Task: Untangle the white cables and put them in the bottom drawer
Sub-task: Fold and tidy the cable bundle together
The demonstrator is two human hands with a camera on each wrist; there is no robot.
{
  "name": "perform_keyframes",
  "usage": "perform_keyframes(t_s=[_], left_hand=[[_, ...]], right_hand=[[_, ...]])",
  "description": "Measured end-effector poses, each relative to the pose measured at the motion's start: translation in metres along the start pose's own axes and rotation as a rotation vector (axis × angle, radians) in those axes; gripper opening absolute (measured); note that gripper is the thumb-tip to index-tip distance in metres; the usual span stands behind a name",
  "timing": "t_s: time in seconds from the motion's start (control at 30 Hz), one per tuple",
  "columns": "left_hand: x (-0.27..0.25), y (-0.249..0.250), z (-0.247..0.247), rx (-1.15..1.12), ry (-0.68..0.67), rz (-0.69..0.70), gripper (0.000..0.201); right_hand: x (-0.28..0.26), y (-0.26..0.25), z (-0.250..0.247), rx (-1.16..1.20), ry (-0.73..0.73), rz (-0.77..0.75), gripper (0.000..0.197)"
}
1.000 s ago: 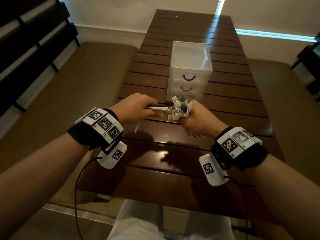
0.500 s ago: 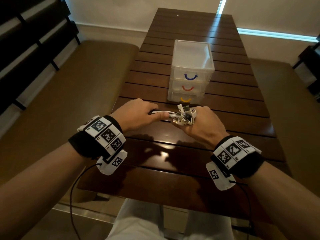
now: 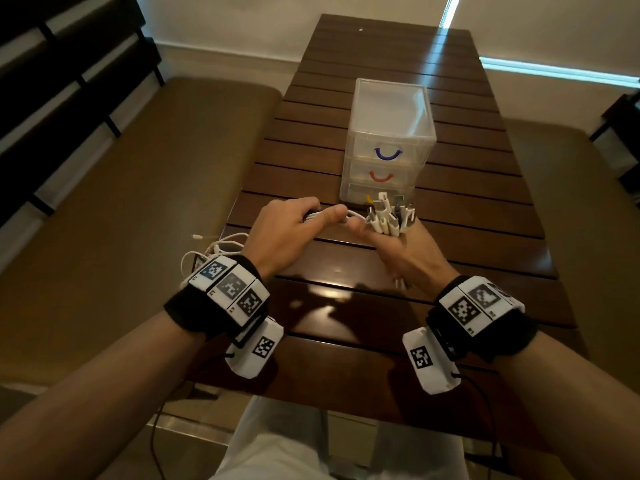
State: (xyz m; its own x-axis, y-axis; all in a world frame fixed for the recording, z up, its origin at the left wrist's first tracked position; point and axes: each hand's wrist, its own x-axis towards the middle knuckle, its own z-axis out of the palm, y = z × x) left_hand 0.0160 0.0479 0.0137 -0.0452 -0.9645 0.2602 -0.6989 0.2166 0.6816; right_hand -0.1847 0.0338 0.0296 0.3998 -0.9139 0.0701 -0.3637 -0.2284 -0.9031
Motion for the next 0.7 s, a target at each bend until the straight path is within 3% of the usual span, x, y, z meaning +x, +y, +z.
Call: perform_keyframes(t_s=[0.27, 0.57, 0.7], left_hand=[[-0.008, 0.005, 0.027, -0.16, 0.035, -0.11, 0.072], [-0.014, 0.018, 0.047, -0.165, -0.139, -0.157, 0.077], [-0.019, 0.024, 0.05, -0.119, -0.242, -0.135, 0.089]], right_hand=[[-0.001, 0.008, 0.015, 0.363, 0.086, 0.182, 0.052], [0.006, 0.001, 0.026, 0.428, 0.214, 0.195, 0.043], [0.008, 0.001, 0.028, 0.565, 0.126, 0.28, 0.07]])
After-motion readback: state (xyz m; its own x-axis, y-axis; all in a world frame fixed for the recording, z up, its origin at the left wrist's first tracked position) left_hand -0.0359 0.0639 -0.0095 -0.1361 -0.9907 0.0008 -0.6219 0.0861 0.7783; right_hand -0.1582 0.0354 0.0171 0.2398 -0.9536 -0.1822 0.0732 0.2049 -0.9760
